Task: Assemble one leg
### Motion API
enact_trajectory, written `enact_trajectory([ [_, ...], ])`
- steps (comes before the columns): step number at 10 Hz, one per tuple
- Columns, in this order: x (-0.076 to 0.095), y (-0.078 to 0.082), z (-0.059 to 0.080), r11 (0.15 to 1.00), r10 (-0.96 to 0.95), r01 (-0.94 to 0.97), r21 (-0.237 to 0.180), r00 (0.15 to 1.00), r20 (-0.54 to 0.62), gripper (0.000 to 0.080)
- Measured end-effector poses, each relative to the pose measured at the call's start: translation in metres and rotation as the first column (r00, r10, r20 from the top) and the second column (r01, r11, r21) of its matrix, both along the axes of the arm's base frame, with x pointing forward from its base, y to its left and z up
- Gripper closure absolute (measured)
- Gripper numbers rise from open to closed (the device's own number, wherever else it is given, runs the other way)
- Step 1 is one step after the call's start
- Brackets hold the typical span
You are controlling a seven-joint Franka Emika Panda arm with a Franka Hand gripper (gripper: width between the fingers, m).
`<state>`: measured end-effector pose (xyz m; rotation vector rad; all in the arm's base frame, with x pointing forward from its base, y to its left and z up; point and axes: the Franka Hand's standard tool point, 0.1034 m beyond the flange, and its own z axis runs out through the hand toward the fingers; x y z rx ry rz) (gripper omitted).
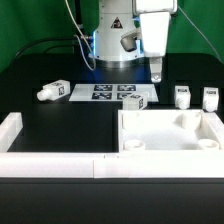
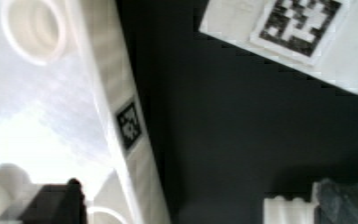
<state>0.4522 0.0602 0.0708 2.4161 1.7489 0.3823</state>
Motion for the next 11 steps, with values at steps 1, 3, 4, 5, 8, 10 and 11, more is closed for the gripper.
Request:
enact_trajectory([
  [1, 0.001, 0.003, 0.0, 0.988, -0.15, 0.15, 0.042, 0.989, -0.008, 0.015],
  [3, 0.014, -0.006, 0.003, 0.907, -0.409, 0.412, 0.082, 0.911, -0.057, 0.015],
  [4, 0.019, 0.001, 0.005, 0.809, -0.568, 0.575, 0.12, 0.818, -0.091, 0.015],
  [5, 0.02, 0.012, 0.005, 0.681, -0.706, 0.721, 0.13, 0.693, -0.149, 0.015],
  [8, 0.031, 0.01, 0.013, 0.561, -0.793, 0.805, 0.192, 0.589, -0.152, 0.015],
  [10, 0.03, 0.009, 0.012, 0.4, -0.876, 0.893, 0.207, 0.439, -0.201, 0.015],
  [11, 0.03, 0.008, 0.011, 0.385, -0.882, 0.899, 0.207, 0.425, -0.205, 0.015],
])
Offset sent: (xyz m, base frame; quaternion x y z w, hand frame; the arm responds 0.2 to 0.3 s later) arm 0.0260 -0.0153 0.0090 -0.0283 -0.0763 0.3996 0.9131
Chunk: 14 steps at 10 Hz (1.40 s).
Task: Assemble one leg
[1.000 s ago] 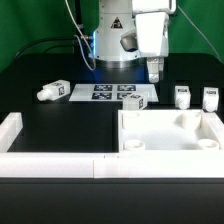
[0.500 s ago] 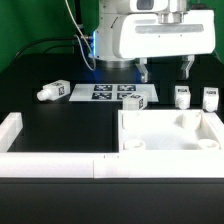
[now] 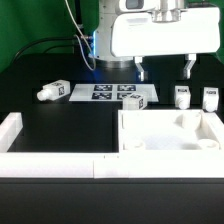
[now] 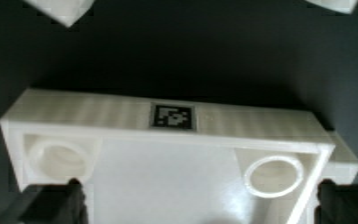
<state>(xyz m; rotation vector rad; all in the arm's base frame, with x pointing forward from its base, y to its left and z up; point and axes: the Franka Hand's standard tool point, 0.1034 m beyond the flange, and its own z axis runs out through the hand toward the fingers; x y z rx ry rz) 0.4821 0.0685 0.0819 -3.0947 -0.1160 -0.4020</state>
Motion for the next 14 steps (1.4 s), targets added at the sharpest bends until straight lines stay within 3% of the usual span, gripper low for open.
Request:
enact_trajectory([
  [3, -0.006, -0.037, -0.012, 0.919, -0.38, 0.389, 0.064, 0.918, -0.116, 0.015],
  [5, -0.009, -0.057, -0.021, 0.848, -0.51, 0.524, 0.077, 0.847, -0.149, 0.015],
  [9, -0.011, -0.054, -0.023, 0.838, -0.525, 0.54, 0.077, 0.836, -0.159, 0.015],
  [11, -0.015, -0.061, -0.023, 0.808, -0.537, 0.587, 0.056, 0.771, -0.344, 0.015],
  [12, -0.01, -0.068, -0.023, 0.799, -0.545, 0.599, 0.057, 0.76, -0.355, 0.015],
  [14, -0.02, -0.069, -0.025, 0.794, -0.532, 0.607, 0.039, 0.724, -0.439, 0.015],
])
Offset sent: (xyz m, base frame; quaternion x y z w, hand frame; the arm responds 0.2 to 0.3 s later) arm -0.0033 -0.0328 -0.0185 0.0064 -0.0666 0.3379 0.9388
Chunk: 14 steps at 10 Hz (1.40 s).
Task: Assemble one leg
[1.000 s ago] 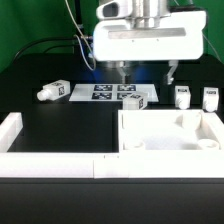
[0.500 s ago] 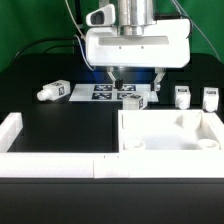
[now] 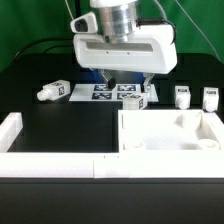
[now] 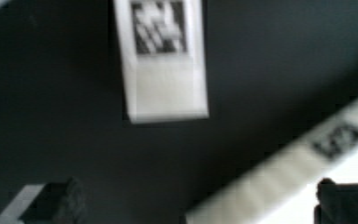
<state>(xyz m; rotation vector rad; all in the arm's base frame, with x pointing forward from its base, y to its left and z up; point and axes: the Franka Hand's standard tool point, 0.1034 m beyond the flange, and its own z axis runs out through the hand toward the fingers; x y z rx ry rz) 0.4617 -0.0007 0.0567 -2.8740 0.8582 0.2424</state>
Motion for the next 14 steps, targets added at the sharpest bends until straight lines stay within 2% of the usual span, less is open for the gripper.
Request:
enact_trajectory([
  [1, 0.001, 0.003, 0.001, 1.0, 0.006, -0.006, 0.005, 1.0, -0.004, 0.015],
  [3, -0.006, 0.002, 0.0, 0.997, 0.025, -0.015, 0.077, 0.992, -0.127, 0.015],
  [4, -0.009, 0.002, -0.001, 0.993, 0.027, -0.003, 0.121, 0.979, -0.2, 0.015],
  [6, -0.017, 0.0, -0.009, 0.963, 0.015, 0.097, 0.253, 0.913, -0.407, 0.015],
  [7, -0.016, -0.001, -0.013, 0.953, 0.032, 0.111, 0.281, 0.887, -0.46, 0.015],
  [8, -0.013, 0.001, -0.017, 0.96, 0.026, 0.106, 0.261, 0.889, -0.457, 0.015],
  [9, -0.011, 0.007, -0.014, 0.964, 0.036, 0.085, 0.251, 0.897, -0.441, 0.015],
  [11, -0.013, 0.003, -0.018, 0.961, 0.024, 0.103, 0.256, 0.893, -0.449, 0.015],
  [14, -0.027, 0.002, -0.031, 0.928, 0.015, 0.193, 0.32, 0.837, -0.547, 0.015],
])
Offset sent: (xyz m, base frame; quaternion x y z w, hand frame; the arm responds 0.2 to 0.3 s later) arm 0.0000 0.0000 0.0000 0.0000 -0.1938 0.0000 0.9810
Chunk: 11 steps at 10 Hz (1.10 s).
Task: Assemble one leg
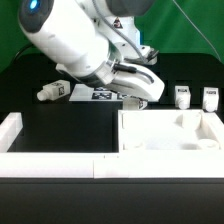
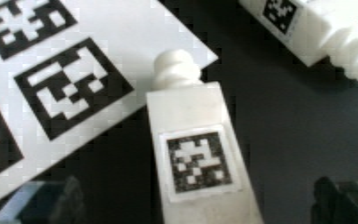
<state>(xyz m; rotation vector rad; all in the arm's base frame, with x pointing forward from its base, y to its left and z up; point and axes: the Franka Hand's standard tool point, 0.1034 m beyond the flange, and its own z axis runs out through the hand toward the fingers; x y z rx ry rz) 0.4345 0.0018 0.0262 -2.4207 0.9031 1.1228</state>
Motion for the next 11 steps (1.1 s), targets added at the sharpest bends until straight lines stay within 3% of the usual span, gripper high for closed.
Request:
enact_trajectory([
  [2, -0.0071, 0.0016, -0.0128, 1.0, -0.003, 0.003, 0.008, 1.0, -0.018, 0.015],
  [7, -0.0104, 0.0052, -0.0169, 1.0, 0.004, -0.004, 0.014, 1.0, -0.03, 0.015],
  [9, -0.0103, 0.0051, -0.017, 1.0, 0.004, -0.004, 0.013, 1.0, -0.029, 0.0414],
  [10, -0.0103, 0.0051, -0.017, 1.0, 0.004, -0.004, 0.013, 1.0, -0.029, 0.0414],
  [11, -0.0103, 0.0051, -0.017, 1.0, 0.004, -0.004, 0.013, 1.0, -0.029, 0.0515],
])
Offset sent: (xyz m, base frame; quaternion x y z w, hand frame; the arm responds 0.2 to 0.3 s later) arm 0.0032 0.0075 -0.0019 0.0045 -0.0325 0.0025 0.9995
